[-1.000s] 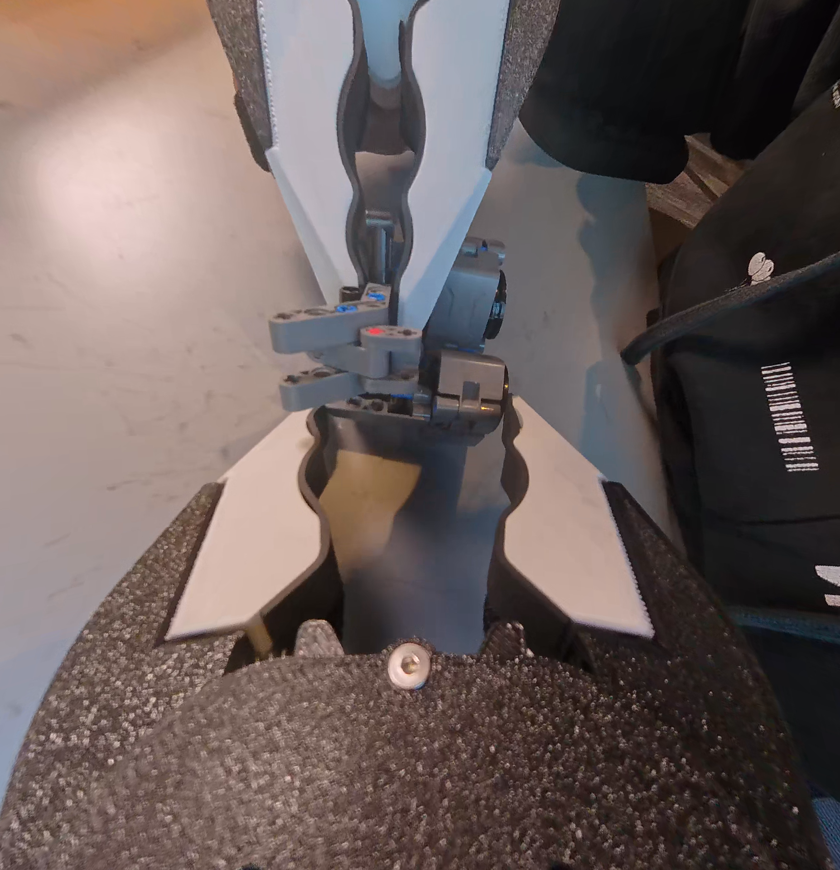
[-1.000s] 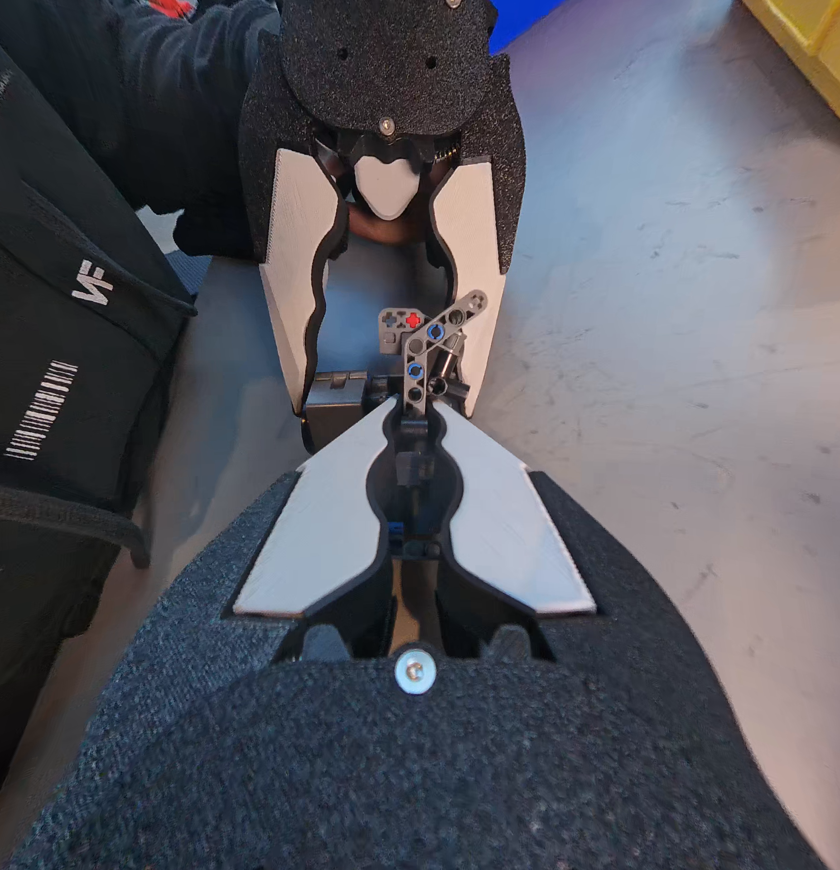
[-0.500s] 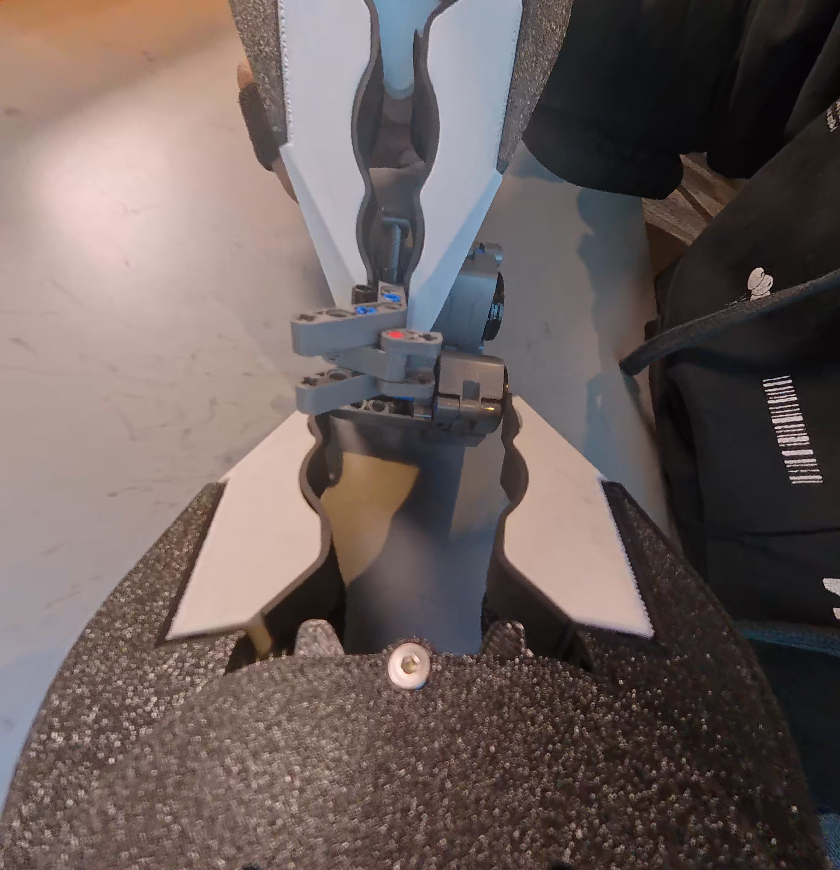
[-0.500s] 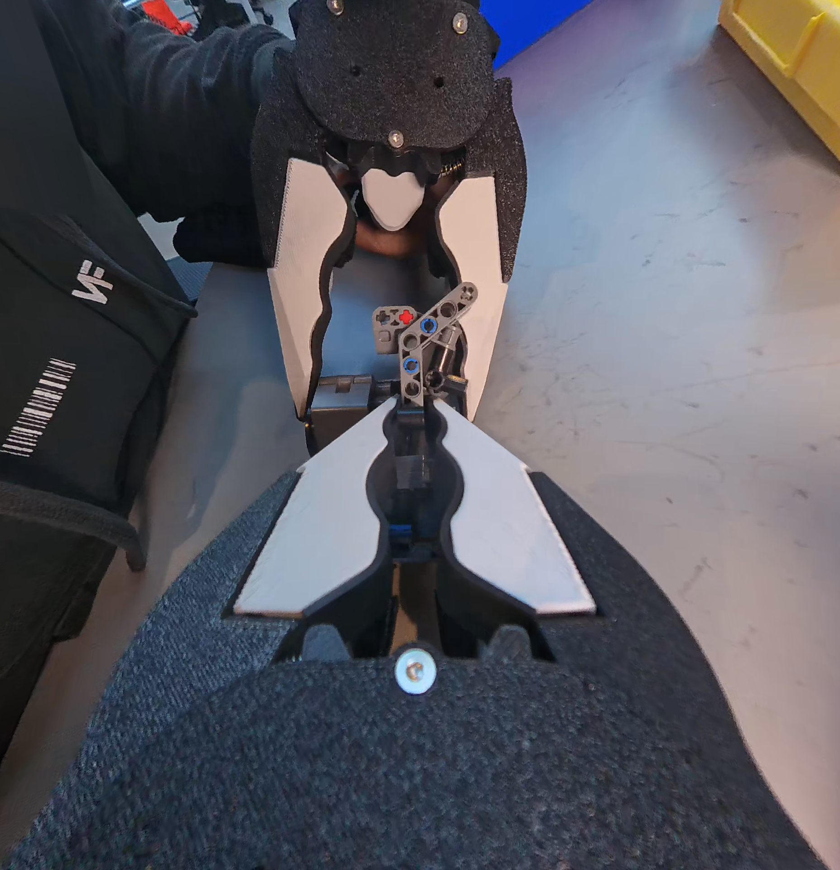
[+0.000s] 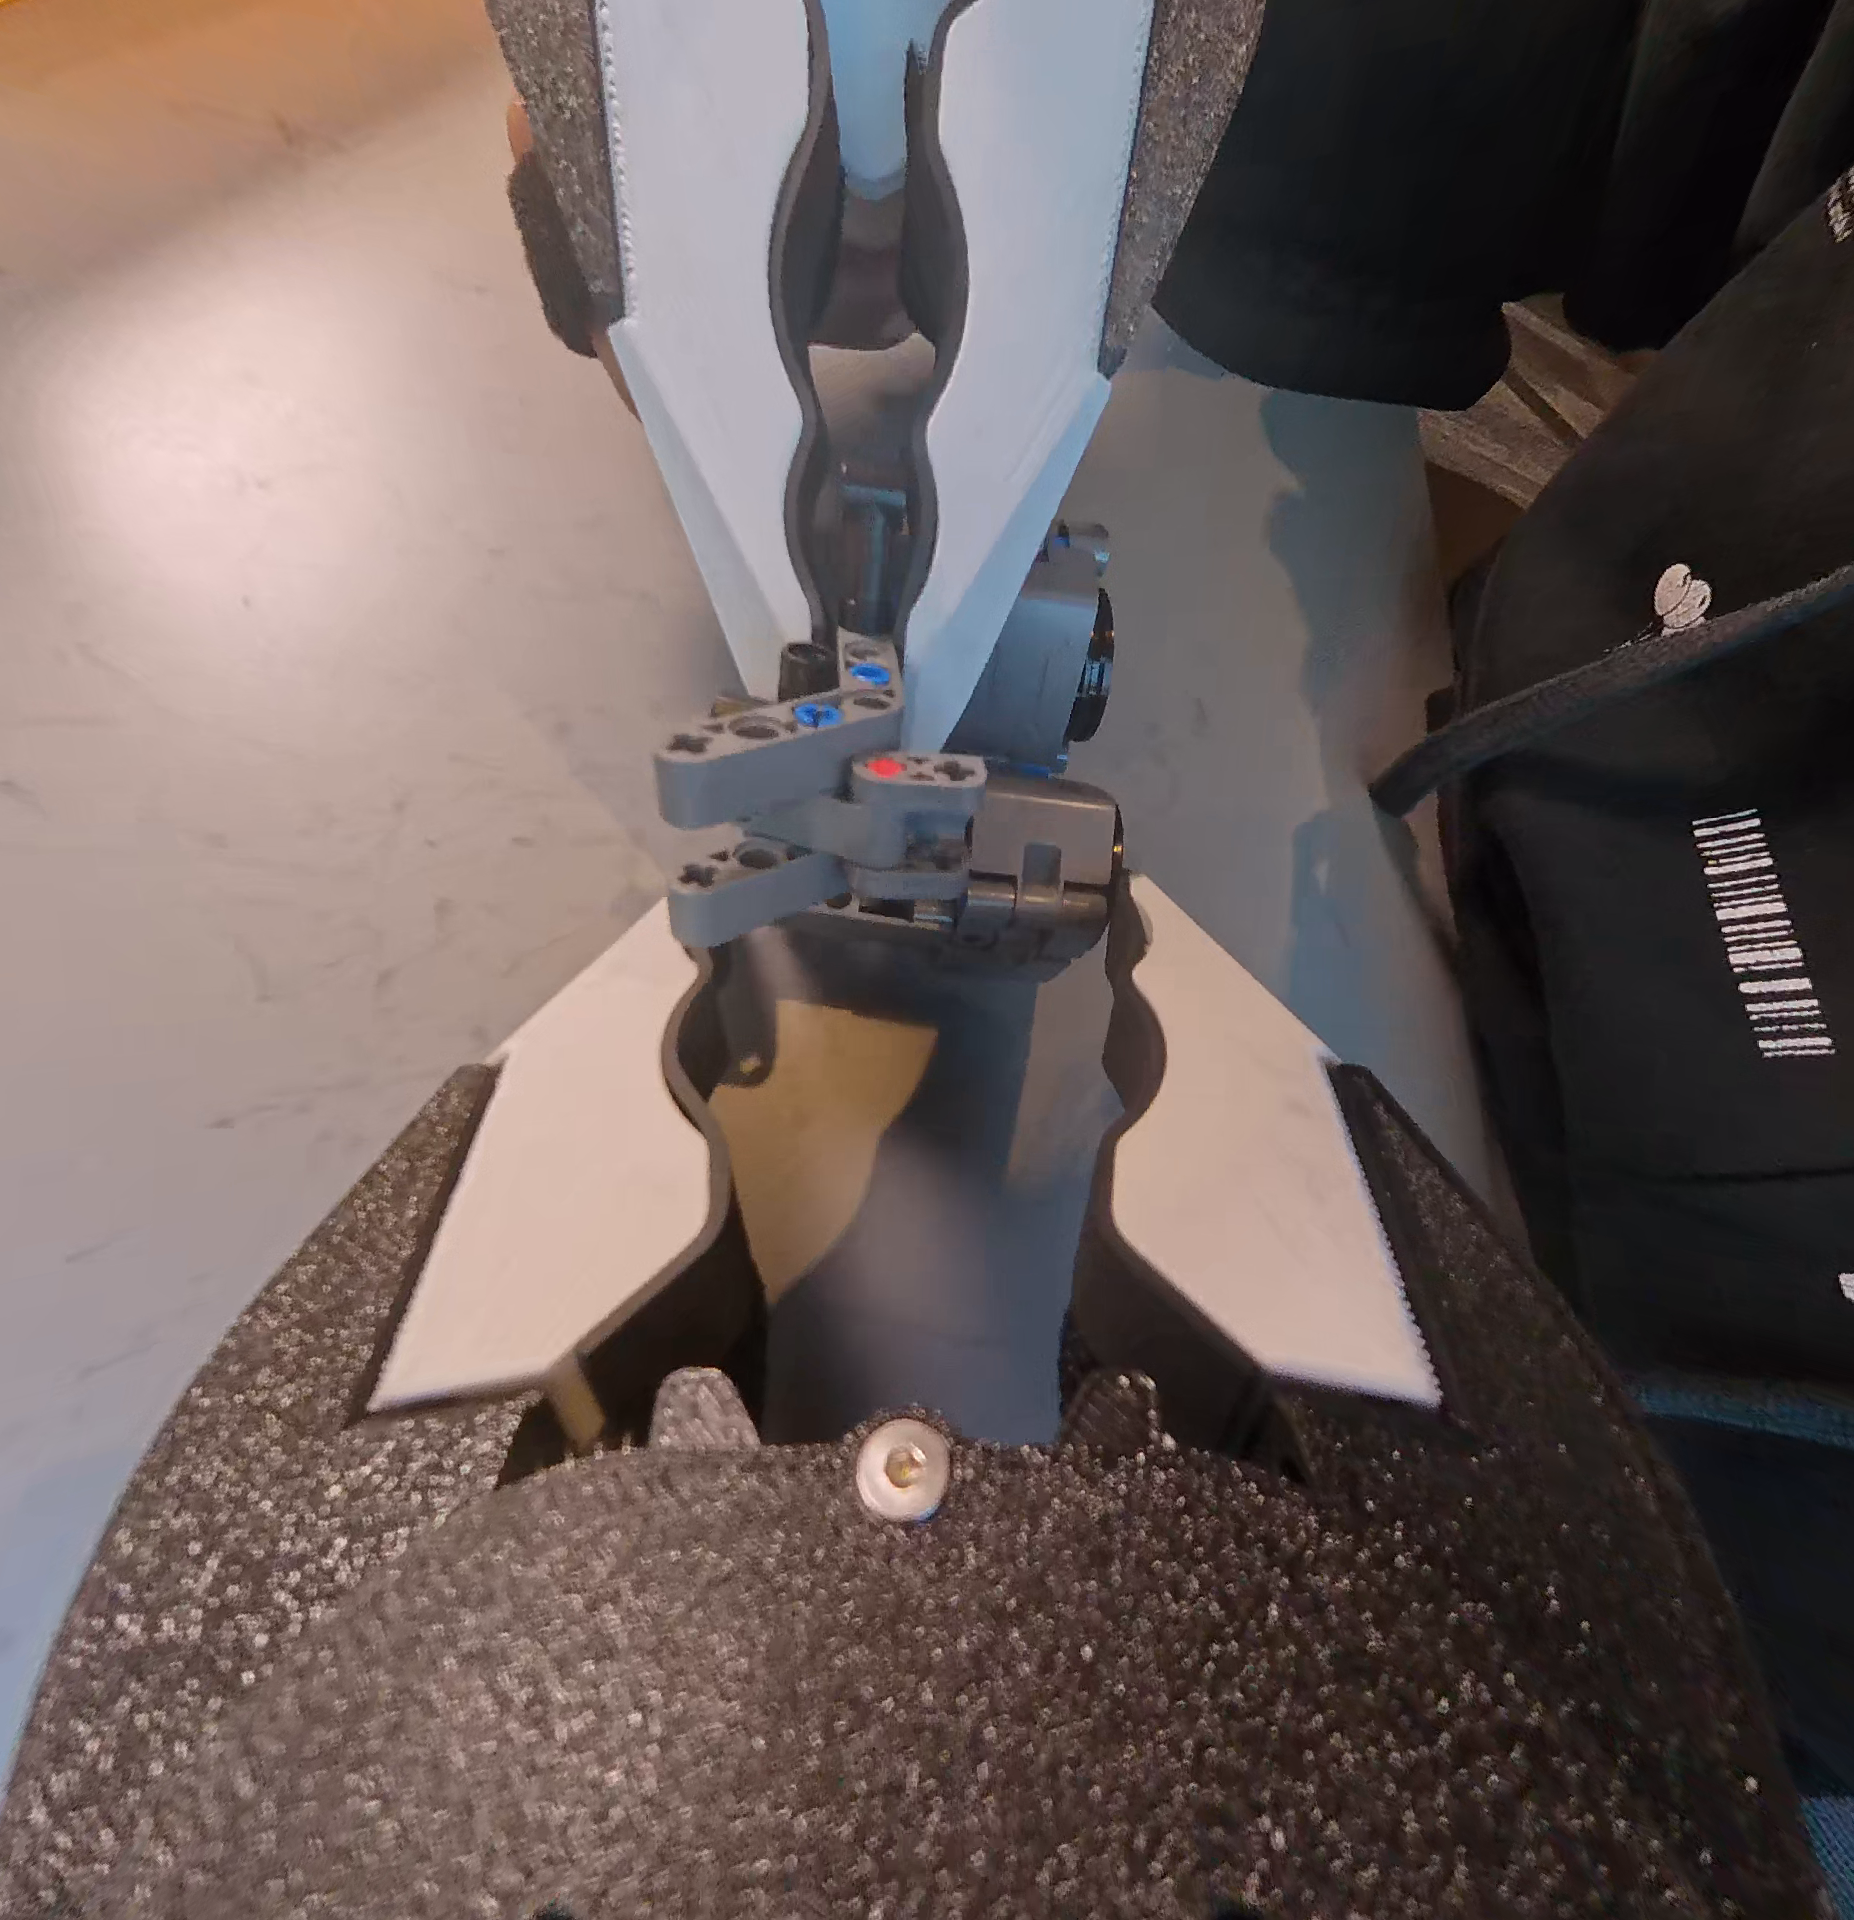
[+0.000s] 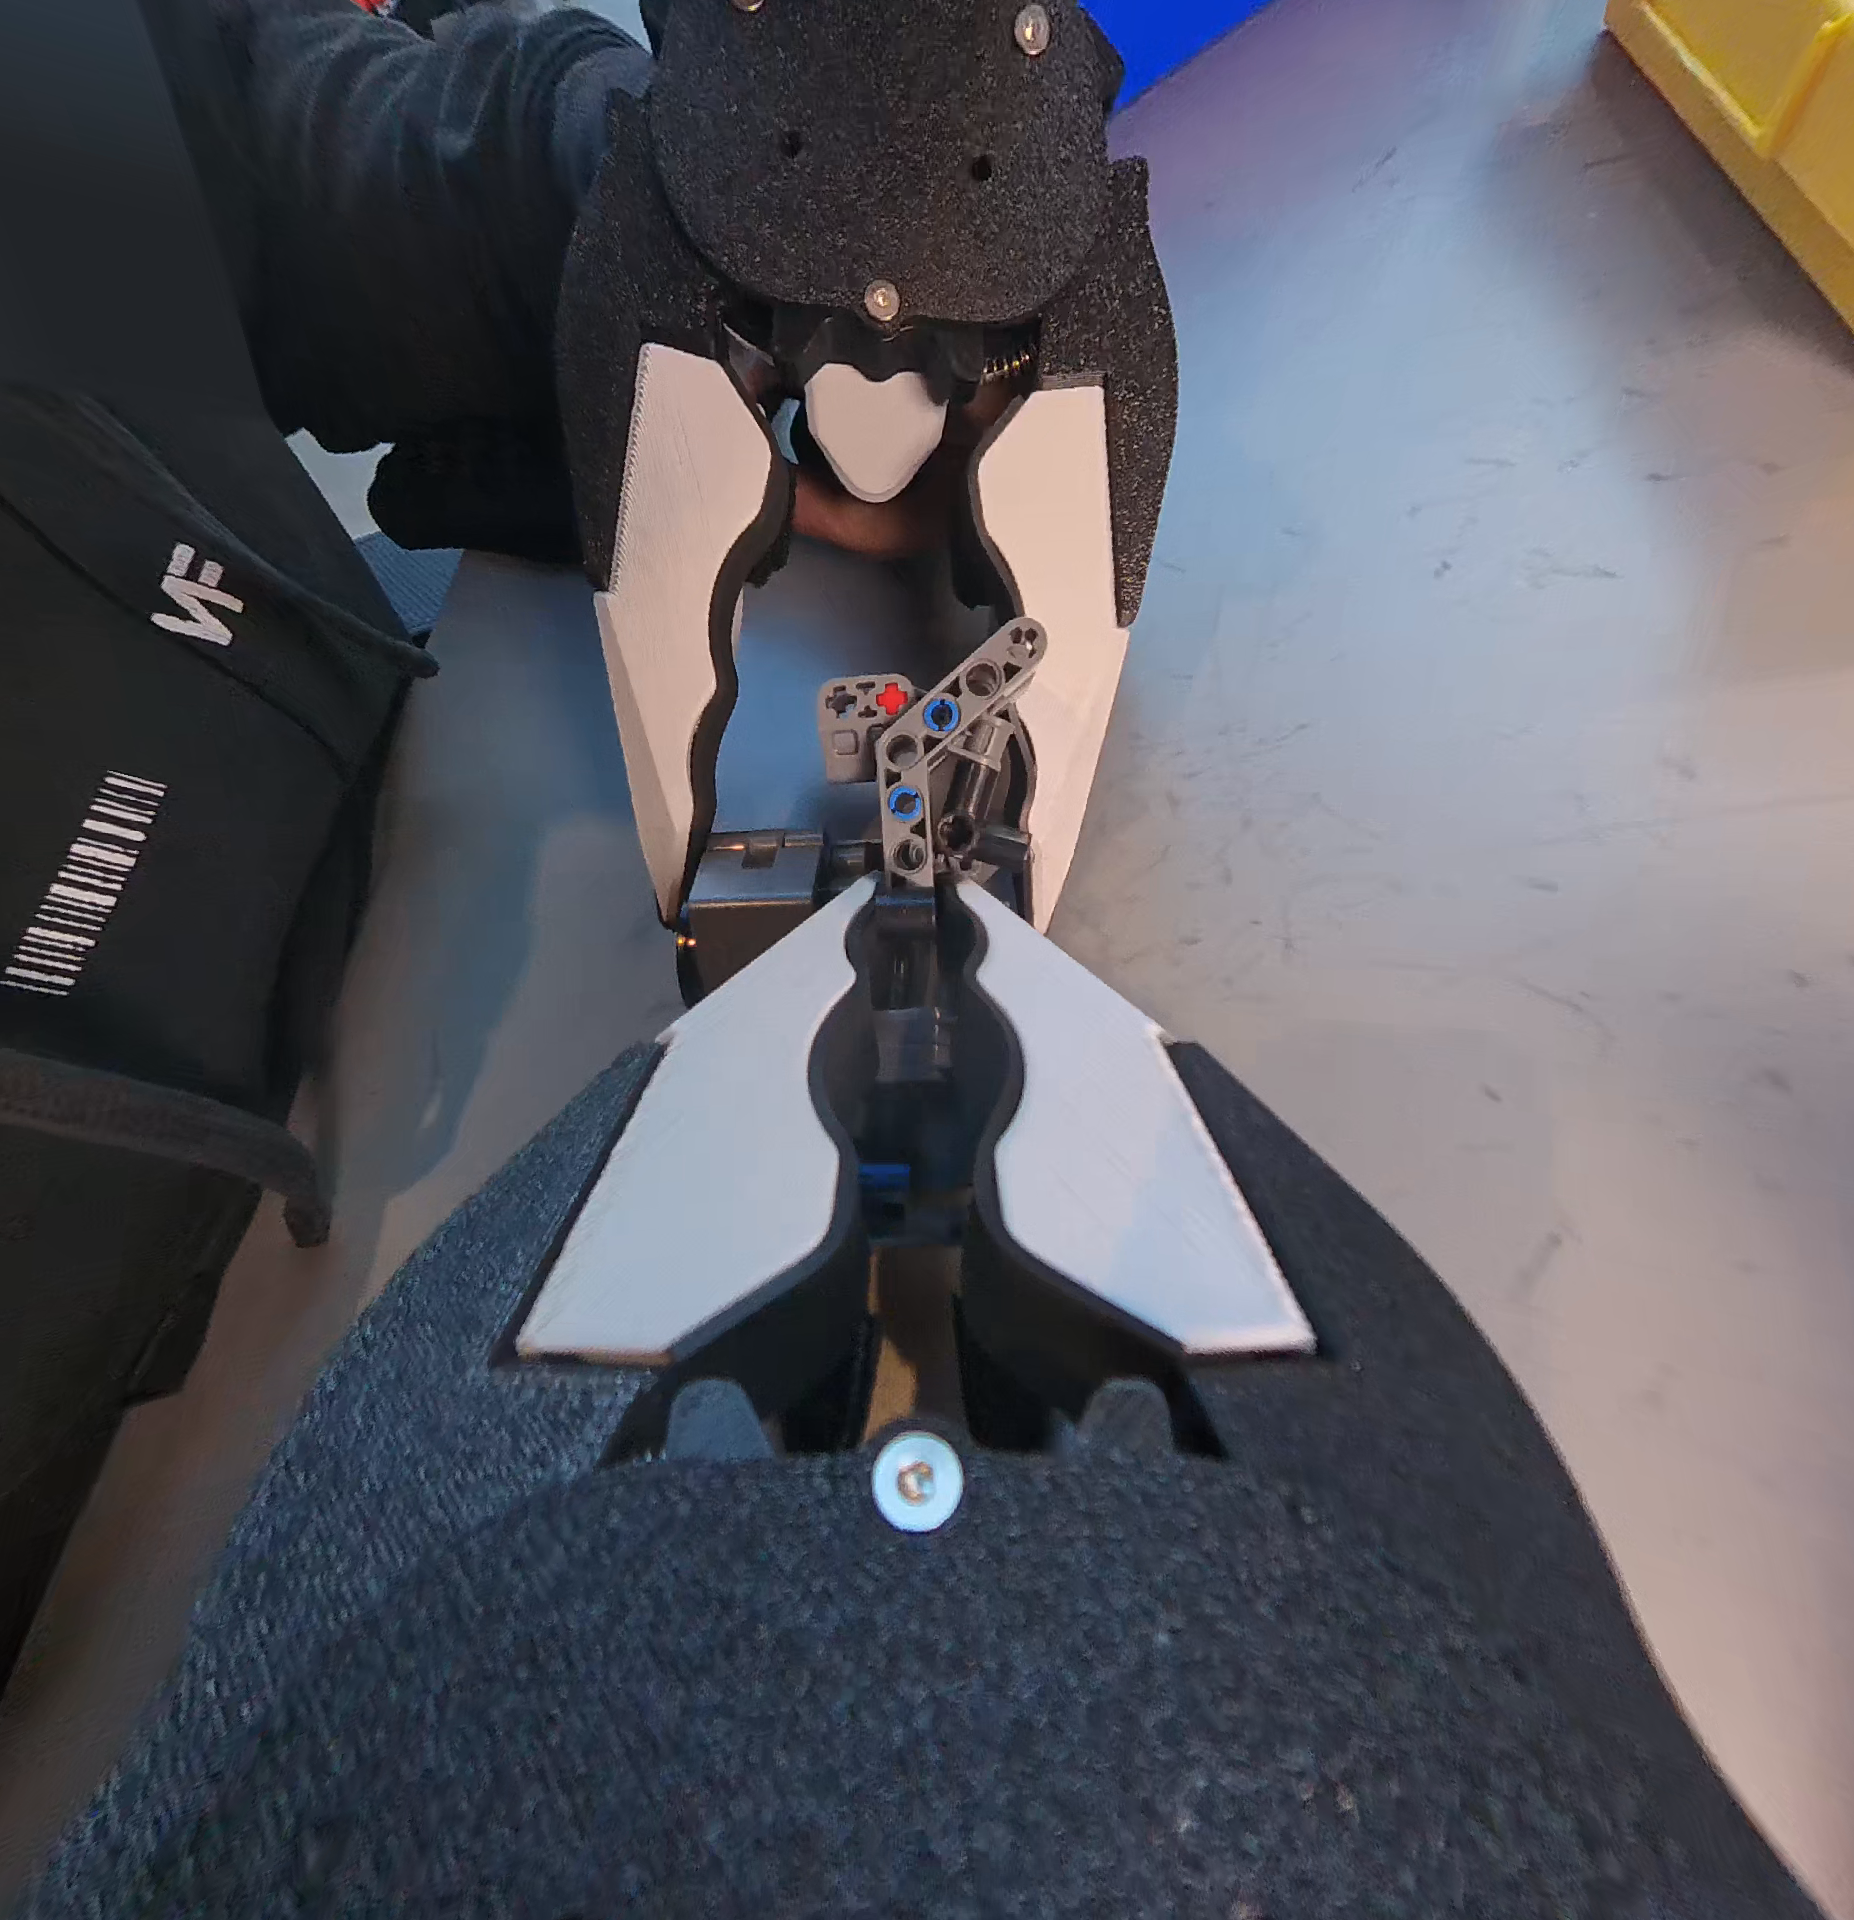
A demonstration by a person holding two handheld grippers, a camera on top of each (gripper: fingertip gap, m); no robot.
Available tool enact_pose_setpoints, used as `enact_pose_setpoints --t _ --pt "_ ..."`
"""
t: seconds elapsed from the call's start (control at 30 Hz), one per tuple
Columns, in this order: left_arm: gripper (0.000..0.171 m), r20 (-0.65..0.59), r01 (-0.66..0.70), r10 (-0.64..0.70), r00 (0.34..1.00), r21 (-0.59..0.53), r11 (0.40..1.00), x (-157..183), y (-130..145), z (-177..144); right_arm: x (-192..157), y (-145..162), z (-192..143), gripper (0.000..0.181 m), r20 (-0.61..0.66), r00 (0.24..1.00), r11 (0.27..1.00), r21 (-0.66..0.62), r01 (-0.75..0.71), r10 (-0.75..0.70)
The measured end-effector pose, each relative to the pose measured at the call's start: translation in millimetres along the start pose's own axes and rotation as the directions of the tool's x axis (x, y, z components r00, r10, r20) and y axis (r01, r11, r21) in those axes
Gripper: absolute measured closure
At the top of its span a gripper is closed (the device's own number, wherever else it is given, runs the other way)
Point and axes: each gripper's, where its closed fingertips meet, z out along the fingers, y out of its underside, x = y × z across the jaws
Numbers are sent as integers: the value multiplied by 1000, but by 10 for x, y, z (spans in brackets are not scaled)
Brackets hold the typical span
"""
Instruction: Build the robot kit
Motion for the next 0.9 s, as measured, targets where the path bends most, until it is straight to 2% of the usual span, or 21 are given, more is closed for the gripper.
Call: enact_pose_setpoints --t 0.27,0.53,0.73,0.8,0.9 --pt "100 -1 26 -26 1000 3 1000 13 -10 16 -19 -2 -7 175 -40 999 1000 -19 20 -21" --pt "100 41 -8 8 999 -7 1000 17 -31 51 -21 41 -56 176 -5 997 995 -56 -81 81" --pt "99 77 -30 30 997 -1 1000 -4 -52 65 -93 39 -58 176 -69 996 980 -198 34 -49" --pt "99 97 -56 56 994 -7 998 -22 -53 42 -62 15 -51 176 -94 994 986 -161 40 -56" --pt "99 76 -44 42 996 18 999 -18 -75 18 -47 1 -68 176 -45 998 996 -67 -51 48"
